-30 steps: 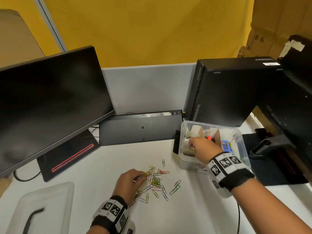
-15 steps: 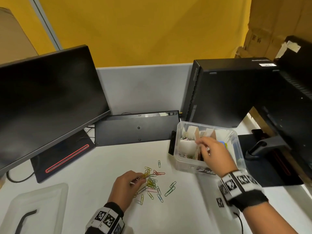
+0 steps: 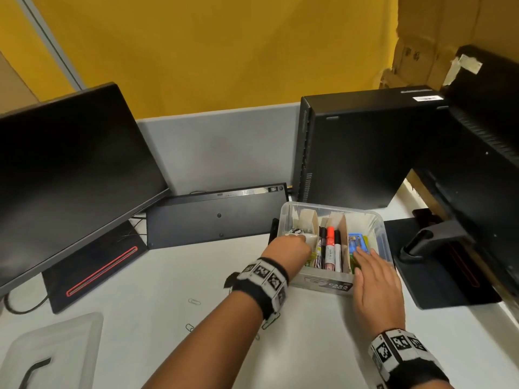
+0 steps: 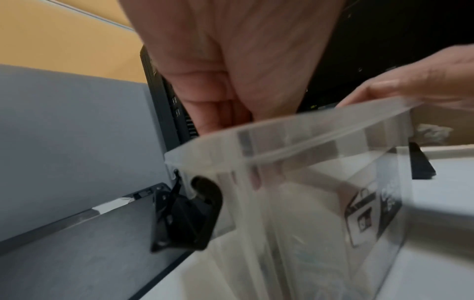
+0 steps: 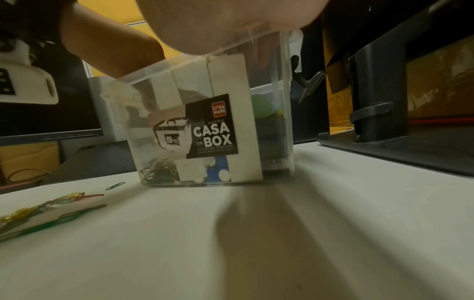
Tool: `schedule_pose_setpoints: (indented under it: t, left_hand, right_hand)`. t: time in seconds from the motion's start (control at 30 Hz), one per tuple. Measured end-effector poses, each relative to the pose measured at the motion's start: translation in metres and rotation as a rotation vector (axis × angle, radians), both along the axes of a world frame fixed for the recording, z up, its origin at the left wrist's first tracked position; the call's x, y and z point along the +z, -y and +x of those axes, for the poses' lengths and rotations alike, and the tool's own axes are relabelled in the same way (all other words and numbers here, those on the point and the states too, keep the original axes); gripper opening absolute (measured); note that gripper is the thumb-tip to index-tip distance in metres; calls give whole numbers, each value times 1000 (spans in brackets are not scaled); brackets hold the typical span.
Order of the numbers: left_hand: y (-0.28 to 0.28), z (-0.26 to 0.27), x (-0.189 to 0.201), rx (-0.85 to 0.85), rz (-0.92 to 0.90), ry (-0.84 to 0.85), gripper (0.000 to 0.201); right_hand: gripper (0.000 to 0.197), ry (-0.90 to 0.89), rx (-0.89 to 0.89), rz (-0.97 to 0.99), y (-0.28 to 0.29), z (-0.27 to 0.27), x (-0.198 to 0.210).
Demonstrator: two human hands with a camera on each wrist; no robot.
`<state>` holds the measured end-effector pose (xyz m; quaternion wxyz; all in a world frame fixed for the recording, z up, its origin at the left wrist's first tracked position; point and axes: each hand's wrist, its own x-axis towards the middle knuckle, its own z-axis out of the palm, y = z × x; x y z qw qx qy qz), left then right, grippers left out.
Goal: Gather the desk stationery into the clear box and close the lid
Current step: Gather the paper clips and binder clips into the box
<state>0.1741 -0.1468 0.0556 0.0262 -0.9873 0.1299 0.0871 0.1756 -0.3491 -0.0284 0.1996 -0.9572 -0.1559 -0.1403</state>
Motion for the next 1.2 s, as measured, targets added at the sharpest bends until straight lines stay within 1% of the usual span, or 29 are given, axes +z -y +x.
schedule_pose_setpoints:
  t: [0.07, 0.17, 0.23, 0.3, 0.37, 0.4, 0.5, 0.57, 0.6, 0.67, 0.73, 0.77, 0.83, 0.9, 0.97, 1.0, 1.07, 1.13, 1.2]
  left_hand:
    - [8, 13, 7, -27, 75, -98, 26]
    - [10, 26, 7, 27, 113, -206, 26]
    - [9, 31, 6, 61, 118, -273, 27]
    - [9, 35, 6, 97, 69, -319, 28]
    - [3, 30, 8, 152, -109, -301, 31]
    - [-3, 24, 10, 163, -228, -241, 31]
    - [-37, -11, 14, 210, -556, 14, 27]
    - [-66, -41, 9, 295, -671, 109, 25]
    - [-82, -57, 4, 347, -681, 130, 24]
    - [-112, -88, -15, 454, -593, 112, 23]
    - [-137, -119, -38, 545, -470, 22, 23]
    - [-147, -135, -50, 587, -428, -37, 23]
    - [-159, -163, -70, 650, -395, -158, 30]
    - [-164, -186, -85, 676, -405, -253, 47]
    - [-164, -202, -97, 663, -426, -278, 66]
    - [-161, -208, -101, 652, -431, -268, 72]
    - [-157, -214, -108, 644, -429, -225, 74]
    - [-154, -214, -114, 648, -440, -170, 64]
    - [-155, -211, -117, 655, -465, -119, 50]
  right_hand:
    - [50, -1, 19, -4, 1, 0, 0]
    - [51, 13, 36, -10, 1, -2, 2]
    - [51, 14, 36, -10, 1, -3, 2]
    - [52, 3, 39, -12, 1, -3, 2]
    - [52, -13, 45, -21, 2, -3, 2]
    - [52, -18, 46, -23, 2, -3, 1]
    - [47, 9, 75, 30, 0, -7, 4]
    - [42, 80, 194, 49, -10, -17, 9]
    - [41, 114, 292, 37, -18, -24, 10]
    - [36, 152, 519, 2, -39, -40, 6]
    - [32, 97, 681, -50, -61, -52, -8]
    - [33, 40, 718, -88, -70, -56, -17]
    - [49, -91, 723, -186, -83, -59, -36]
    - [62, -197, 680, -293, -91, -62, -52]
    - [69, -251, 641, -376, -96, -64, -61]
    - [69, -274, 622, -400, -97, -66, -64]
    - [60, -308, 589, -407, -98, -70, -65]
    - [41, -327, 576, -383, -102, -74, -62]
    - [19, -381, 506, -326, -108, -75, -60]
